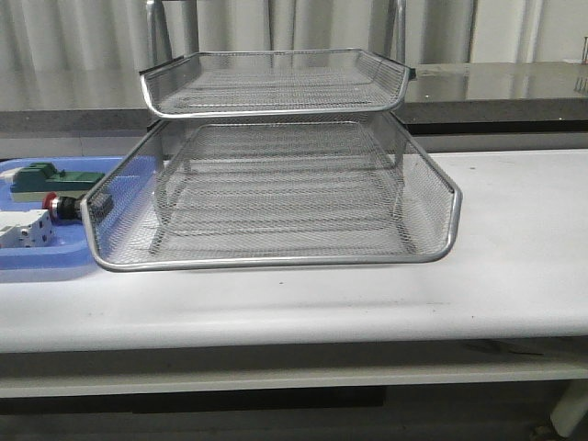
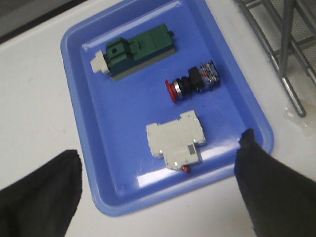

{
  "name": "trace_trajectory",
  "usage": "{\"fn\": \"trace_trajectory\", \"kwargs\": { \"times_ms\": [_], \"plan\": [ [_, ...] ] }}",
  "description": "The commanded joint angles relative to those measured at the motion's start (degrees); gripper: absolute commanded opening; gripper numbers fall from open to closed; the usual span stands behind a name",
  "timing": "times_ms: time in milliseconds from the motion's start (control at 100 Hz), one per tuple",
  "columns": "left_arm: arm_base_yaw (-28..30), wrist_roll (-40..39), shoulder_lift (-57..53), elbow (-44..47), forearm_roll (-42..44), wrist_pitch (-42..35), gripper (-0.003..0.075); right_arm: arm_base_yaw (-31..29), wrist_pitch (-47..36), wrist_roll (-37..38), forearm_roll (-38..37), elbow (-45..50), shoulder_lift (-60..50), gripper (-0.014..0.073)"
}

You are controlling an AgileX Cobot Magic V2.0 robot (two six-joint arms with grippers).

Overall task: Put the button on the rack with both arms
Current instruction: 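Lower the left gripper and grasp the red emergency-stop button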

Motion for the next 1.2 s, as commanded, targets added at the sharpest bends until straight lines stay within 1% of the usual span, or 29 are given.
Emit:
{"fn": "trace_trajectory", "kwargs": {
  "times_ms": [0,130,230,390,470,680,940,1190],
  "plan": [
    [-0.4,3.8,2.6,-6.2,-0.9,-3.5,0.0607,-0.4,-3.2,-0.3,-1.0,-1.3,0.2,-0.0066],
    [-0.4,12.0,9.5,-13.1,-1.6,-2.9,0.0607,-0.4,-3.2,-0.3,-1.0,-1.3,0.2,-0.0066],
    [-0.4,18.3,14.7,-18.0,-2.1,-0.7,0.0607,-0.4,-3.2,-0.3,-1.0,-1.3,0.2,-0.0066],
    [-0.4,25.1,22.5,-24.4,-3.1,3.2,0.0607,-0.4,-3.2,-0.3,-1.0,-1.3,0.2,-0.0066],
    [-0.4,26.4,26.0,-26.5,-3.1,4.5,0.0607,-0.4,-3.2,-0.3,-1.0,-1.3,0.2,-0.0066],
    [-0.5,29.4,32.7,-29.8,-5.1,4.9,0.0607,-0.4,-3.2,-0.3,-1.0,-1.3,0.2,-0.0066],
    [-2.4,33.9,37.9,-32.4,-5.5,3.1,0.0607,-0.4,-3.2,-0.3,-1.0,-1.3,0.2,-0.0066],
    [-3.0,35.4,41.6,-33.5,-5.4,1.2,0.0607,-0.4,-3.2,-0.3,-1.0,-1.3,0.2,-0.0066]
  ]
}}
